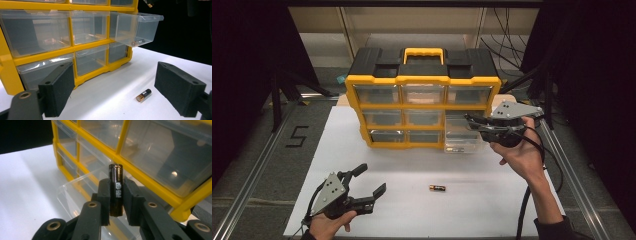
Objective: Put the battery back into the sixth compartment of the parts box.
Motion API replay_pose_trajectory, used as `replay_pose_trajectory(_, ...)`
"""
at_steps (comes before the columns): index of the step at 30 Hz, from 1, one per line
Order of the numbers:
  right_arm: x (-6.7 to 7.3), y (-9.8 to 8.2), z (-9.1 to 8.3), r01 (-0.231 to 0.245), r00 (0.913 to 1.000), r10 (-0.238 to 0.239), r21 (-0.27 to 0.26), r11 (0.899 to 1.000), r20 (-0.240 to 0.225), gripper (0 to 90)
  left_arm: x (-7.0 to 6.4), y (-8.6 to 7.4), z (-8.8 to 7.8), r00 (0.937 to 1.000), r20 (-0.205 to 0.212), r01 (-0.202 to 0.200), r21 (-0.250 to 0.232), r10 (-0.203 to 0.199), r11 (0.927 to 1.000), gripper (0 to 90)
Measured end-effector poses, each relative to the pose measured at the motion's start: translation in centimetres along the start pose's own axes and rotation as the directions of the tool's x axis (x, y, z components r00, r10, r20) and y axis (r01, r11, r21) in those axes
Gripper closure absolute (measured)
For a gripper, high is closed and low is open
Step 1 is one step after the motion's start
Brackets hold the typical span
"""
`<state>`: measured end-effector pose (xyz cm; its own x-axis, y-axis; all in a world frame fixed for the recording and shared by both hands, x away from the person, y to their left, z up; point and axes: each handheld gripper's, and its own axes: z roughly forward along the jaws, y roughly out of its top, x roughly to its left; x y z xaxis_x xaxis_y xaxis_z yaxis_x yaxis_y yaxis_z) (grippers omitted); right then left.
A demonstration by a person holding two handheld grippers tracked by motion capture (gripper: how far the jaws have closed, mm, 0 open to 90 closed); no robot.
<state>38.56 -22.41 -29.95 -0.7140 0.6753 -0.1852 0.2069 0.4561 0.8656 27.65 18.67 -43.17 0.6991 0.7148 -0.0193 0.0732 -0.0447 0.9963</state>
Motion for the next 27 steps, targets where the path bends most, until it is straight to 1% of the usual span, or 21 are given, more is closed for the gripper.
replay_pose_trajectory(4, -0.2, -0.3, 0.3, -0.01, 0.9999, 0.01, 0.008, 1.0, 0.006, 76.6, 0.0, 0.0, 0.0, 1.0, 0.0, 0.0, 0.0, 0.0, 1.0, 15.6)
replay_pose_trajectory(5, -0.3, -0.4, 0.4, -0.015, 0.9999, 0.015, 0.016, 1.0, -0.005, 76.4, 0.0, 0.0, 0.0, 1.0, 0.0, -0.001, 0.0, 0.001, 1.0, 15.6)
replay_pose_trajectory(7, -0.4, -0.5, 0.5, -0.026, 0.9996, 0.026, 0.016, 1.0, -0.008, 75.7, 0.0, 0.0, 0.0, 1.0, 0.0, 0.002, -0.001, -0.002, 1.0, 15.6)
replay_pose_trajectory(9, -0.4, -0.5, 0.5, -0.038, 0.9993, 0.038, 0.01, 0.999, -0.002, 70.7, 0.0, 0.0, 0.0, 1.0, -0.001, 0.001, 0.001, -0.001, 1.0, 15.6)
replay_pose_trajectory(10, -0.5, -0.5, 0.5, -0.054, 0.9985, 0.054, 0.003, 0.999, -0.01, 66.6, 0.0, 0.0, 0.0, 1.0, 0.001, 0.0, 0.001, 0.0, 1.0, 15.6)
replay_pose_trajectory(11, -0.5, -0.4, 0.4, -0.062, 0.9981, 0.062, -0.014, 0.998, -0.003, 65.2, 0.0, 0.0, 0.0, 1.0, 0.001, 0.002, 0.001, -0.002, 1.0, 15.6)
replay_pose_trajectory(13, -0.4, -0.2, 0.1, -0.056, 0.9984, 0.056, -0.016, 0.998, -0.005, 62.0, 0.0, 0.0, 0.0, 0.9999, -0.002, 0.012, -0.002, -0.012, 0.9999, 15.6)
replay_pose_trajectory(14, -0.3, -0.1, -0.1, -0.057, 0.9983, 0.057, -0.021, 0.998, -0.007, 60.0, 0.0, 0.0, 0.0, 1.0, -0.001, 0.003, -0.001, -0.003, 1.0, 15.6)
replay_pose_trajectory(16, 0.0, 0.4, -0.4, -0.051, 0.9987, 0.051, -0.042, 0.998, -0.004, 54.2, 0.0, 0.0, 0.0, 1.0, 0.001, 0.0, -0.001, 0.0, 1.0, 15.6)
replay_pose_trajectory(18, 0.5, 0.8, -0.7, -0.035, 0.9993, 0.035, -0.063, 0.997, -0.013, 49.8, 0.0, 0.0, 0.0, 1.0, 0.0, 0.004, -0.001, -0.004, 1.0, 15.6)
replay_pose_trajectory(20, 1.4, 1.3, -0.8, -0.008, 0.9989, 0.004, -0.079, 0.997, -0.046, 45.1, 0.0, 0.0, 0.1, 1.0, 0.004, 0.007, -0.011, -0.007, 0.9999, 15.6)
replay_pose_trajectory(21, 2.1, 1.6, -0.9, 0.015, 0.9972, -0.021, -0.078, 0.997, -0.071, 41.6, -0.1, 0.0, 0.0, 0.9999, -0.002, 0.013, 0.001, -0.013, 0.9999, 15.6)
replay_pose_trajectory(22, 2.1, 1.6, -0.9, 0.015, 0.9972, -0.021, -0.078, 0.997, -0.071, 41.6, 0.0, 0.0, 0.0, 0.9999, 0.0, 0.012, -0.002, -0.012, 0.9999, 15.6)
replay_pose_trajectory(23, 2.6, 1.8, -0.8, 0.031, 0.995, -0.038, -0.071, 0.997, -0.093, 39.9, -0.1, 0.0, 0.0, 0.9999, -0.002, 0.017, -0.002, -0.017, 0.9999, 15.5)
replay_pose_trajectory(24, 3.0, 1.9, -0.7, 0.042, 0.9933, -0.05, -0.072, 0.997, -0.104, 38.8, -0.1, 0.0, 0.0, 0.9999, -0.001, 0.014, -0.003, -0.014, 0.9999, 15.6)
replay_pose_trajectory(25, 3.8, 2.1, -0.6, 0.066, 0.9883, -0.075, -0.068, 0.995, -0.133, 36.7, -0.1, 0.0, 0.0, 0.9999, -0.001, 0.015, -0.002, -0.015, 0.9999, 15.6)
replay_pose_trajectory(27, 4.7, 2.2, -0.4, 0.098, 0.9798, -0.108, -0.062, 0.993, -0.169, 35.4, -0.1, 0.0, -0.1, 0.9999, 0.0, 0.014, -0.002, -0.014, 0.9999, 15.6)
